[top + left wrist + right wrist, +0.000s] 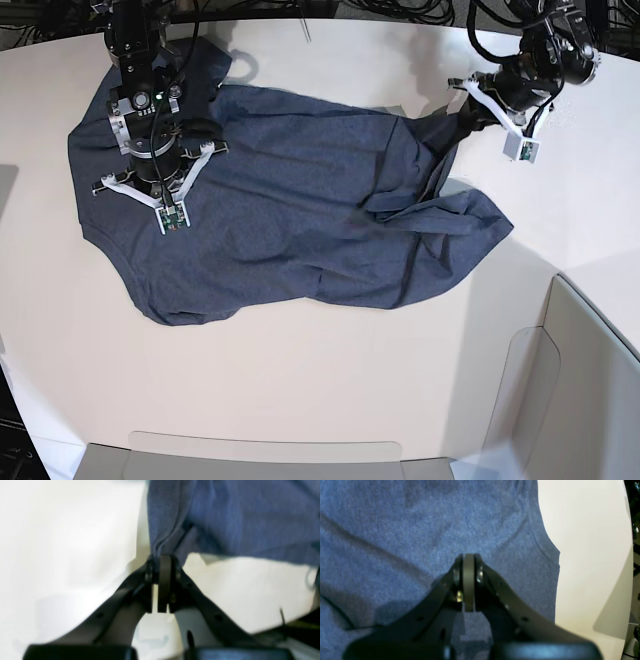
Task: Layout the t-shirt on the table in an organized manner, then fold the t-shirt properly
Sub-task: 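Pull the shirt edge outward with the left gripper, right gripper sliding along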
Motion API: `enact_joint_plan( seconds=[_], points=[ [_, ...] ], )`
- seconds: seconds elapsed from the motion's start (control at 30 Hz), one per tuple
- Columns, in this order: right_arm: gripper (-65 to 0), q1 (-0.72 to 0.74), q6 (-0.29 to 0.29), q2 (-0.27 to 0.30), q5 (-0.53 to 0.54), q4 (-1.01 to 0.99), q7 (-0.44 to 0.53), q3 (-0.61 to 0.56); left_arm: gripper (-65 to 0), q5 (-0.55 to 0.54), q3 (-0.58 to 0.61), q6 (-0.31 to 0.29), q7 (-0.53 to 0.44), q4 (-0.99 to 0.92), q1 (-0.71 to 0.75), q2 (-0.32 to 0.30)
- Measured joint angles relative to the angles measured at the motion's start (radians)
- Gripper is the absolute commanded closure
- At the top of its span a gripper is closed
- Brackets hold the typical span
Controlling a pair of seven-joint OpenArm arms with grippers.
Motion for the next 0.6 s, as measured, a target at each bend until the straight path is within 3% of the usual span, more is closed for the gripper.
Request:
enact_joint_plan(
  seconds=[0.27,0.47,0.6],
  points=[
    [0.0,-0.004,0.000,0.002,0.000,-0.049,0.000,0.000,0.0,-0.080,-0.001,0.000,-0.005,0.002,0.115,-0.001],
    [0.0,0.003,-0.001,0.001,0.000,-0.114,-0.003,-0.002,0.0,-0.261,-0.148,0.000,0.003,0.009,0.137,-0.002],
    [0.0,0.060,0.002,-0.017,0.004,-0.117,-0.006,-0.009,0.0,-0.298,-0.167,0.003,0.011,0.009,0.135,-0.006]
  ],
)
